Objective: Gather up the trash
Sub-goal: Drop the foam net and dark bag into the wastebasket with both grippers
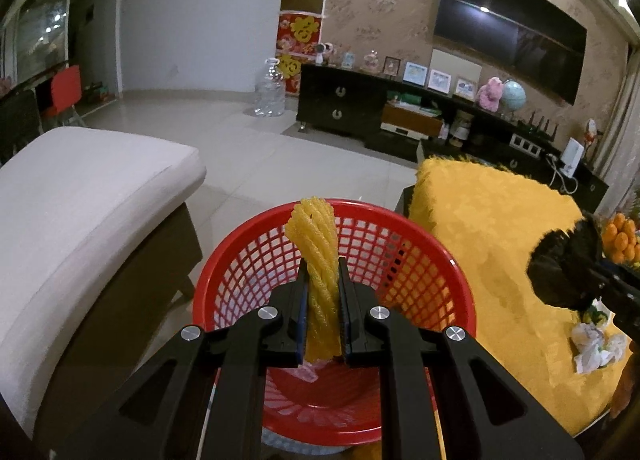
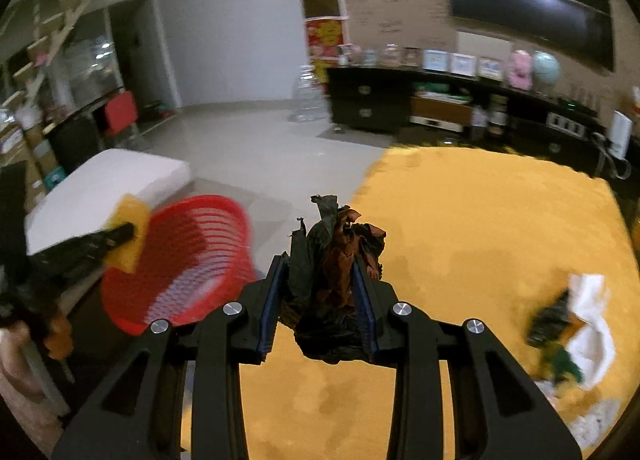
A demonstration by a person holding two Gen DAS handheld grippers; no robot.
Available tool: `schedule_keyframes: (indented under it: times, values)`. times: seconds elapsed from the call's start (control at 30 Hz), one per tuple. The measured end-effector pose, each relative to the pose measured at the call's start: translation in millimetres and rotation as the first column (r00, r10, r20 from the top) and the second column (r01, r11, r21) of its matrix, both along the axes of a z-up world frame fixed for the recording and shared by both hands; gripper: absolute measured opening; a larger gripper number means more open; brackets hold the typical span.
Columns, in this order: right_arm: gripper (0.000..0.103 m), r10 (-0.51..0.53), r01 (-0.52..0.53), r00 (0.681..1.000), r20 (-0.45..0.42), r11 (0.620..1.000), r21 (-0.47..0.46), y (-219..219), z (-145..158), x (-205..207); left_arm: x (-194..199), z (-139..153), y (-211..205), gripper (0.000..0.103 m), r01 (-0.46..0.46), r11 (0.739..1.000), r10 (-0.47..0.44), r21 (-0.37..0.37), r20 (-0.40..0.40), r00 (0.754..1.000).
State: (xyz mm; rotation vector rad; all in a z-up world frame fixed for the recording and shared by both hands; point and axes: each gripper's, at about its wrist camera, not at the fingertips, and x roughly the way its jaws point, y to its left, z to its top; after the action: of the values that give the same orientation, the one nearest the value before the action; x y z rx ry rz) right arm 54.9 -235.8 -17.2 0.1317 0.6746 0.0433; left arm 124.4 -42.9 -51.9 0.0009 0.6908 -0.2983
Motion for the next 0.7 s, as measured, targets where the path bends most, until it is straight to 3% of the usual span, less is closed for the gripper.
schedule_keyframes:
  times: [0.33, 0.43, 0.5, 0.6, 0.7]
  values:
    - [0.034, 0.145, -0.142, 0.988, -0.044, 0.988, 0.058, 48.7, -2.7, 47.7, 6.6, -5.4, 6.3, 0.016, -0.001, 1.0, 0.001, 0.004, -0.045, 0.999]
    - [0.037, 0.16, -0.157, 0.986, -0.055, 0.986, 0.059, 55.4, -4.9, 53.9, 7.4, -6.3, 6.0, 0.026, 0.007, 1.0, -0.006, 0.003, -0.056, 0.998]
    - [0.042, 0.16, -0.156, 0.986, -0.056, 0.985, 0.072, 55.3, -5.6, 55.8, 9.0, -7.1, 7.7, 0.045, 0.003, 1.0, -0.003, -0.003, -0.074, 0.997]
    - [0.054, 0.153, -0.148, 0.987, -0.048, 0.985, 0.092, 53.7, -6.5, 55.2, 10.5, -5.7, 12.6, 0.053, -0.018, 0.999, 0.016, -0.029, -0.082, 0.996]
    - [0.057, 0.15, -0.145, 0.988, -0.044, 0.984, 0.1, 53.1, -6.5, 52.7, 11.7, -4.5, 17.3, 0.063, -0.032, 0.998, 0.027, -0.054, -0.089, 0.996]
